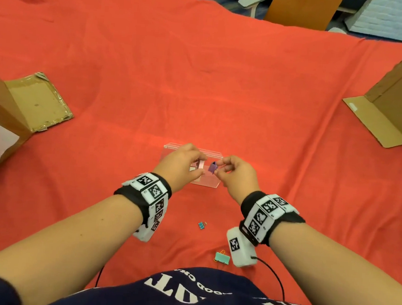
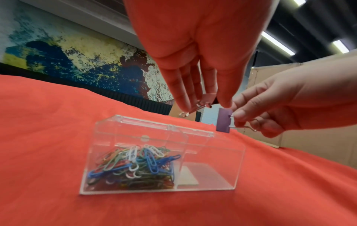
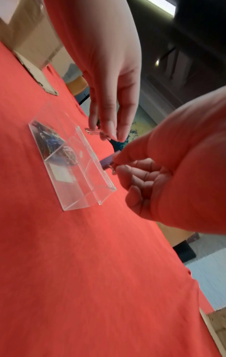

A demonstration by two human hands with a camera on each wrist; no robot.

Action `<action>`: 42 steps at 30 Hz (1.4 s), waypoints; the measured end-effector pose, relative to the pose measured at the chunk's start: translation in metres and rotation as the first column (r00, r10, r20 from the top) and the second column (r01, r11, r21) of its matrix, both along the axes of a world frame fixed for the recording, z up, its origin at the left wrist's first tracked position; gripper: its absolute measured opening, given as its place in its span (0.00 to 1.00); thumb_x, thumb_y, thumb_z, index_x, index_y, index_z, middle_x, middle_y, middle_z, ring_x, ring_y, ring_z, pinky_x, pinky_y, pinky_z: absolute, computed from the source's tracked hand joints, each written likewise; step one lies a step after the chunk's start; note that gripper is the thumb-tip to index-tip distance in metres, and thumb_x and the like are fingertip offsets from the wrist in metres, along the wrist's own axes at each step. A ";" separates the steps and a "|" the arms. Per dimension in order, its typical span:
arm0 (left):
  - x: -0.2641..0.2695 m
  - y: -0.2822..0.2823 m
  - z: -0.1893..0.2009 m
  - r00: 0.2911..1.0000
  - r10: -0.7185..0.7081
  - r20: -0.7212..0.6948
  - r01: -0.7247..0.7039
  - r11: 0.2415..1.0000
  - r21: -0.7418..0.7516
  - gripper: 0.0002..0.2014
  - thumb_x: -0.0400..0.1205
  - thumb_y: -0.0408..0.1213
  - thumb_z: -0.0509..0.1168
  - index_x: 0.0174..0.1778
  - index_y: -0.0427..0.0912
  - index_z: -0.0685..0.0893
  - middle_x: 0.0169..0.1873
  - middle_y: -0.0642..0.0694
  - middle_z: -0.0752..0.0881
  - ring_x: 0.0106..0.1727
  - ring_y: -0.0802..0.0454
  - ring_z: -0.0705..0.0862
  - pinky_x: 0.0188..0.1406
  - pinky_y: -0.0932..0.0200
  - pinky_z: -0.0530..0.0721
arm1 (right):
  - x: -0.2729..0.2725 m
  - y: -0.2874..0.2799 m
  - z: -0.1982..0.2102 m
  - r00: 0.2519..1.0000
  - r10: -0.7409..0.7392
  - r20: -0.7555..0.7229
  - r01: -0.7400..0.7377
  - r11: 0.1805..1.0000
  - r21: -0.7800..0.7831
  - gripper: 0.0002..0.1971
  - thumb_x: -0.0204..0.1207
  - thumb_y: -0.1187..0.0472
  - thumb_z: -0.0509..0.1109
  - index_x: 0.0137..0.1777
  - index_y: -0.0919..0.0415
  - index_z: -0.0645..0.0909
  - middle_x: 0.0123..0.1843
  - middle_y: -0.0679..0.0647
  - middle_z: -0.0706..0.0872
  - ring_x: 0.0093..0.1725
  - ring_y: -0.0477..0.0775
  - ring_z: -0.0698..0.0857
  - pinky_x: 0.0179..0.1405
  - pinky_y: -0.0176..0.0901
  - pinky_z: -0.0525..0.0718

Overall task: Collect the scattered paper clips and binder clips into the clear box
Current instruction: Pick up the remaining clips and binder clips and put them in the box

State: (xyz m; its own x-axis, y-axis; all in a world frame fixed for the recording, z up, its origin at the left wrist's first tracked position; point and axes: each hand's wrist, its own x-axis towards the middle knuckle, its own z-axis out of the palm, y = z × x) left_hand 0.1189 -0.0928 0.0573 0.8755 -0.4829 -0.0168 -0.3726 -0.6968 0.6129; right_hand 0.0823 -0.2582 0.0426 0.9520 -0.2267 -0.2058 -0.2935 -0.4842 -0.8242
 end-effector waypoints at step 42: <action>-0.057 0.001 -0.024 0.982 -0.156 -0.109 0.166 0.983 0.082 0.09 0.74 0.28 0.62 0.45 0.41 0.85 0.47 0.41 0.80 0.50 0.46 0.79 0.53 0.56 0.75 | -0.072 -0.015 -0.009 0.874 0.448 -0.188 -0.485 0.828 -0.283 0.15 0.65 0.61 0.73 0.53 0.54 0.79 0.43 0.47 0.77 0.36 0.43 0.75 0.43 0.39 0.72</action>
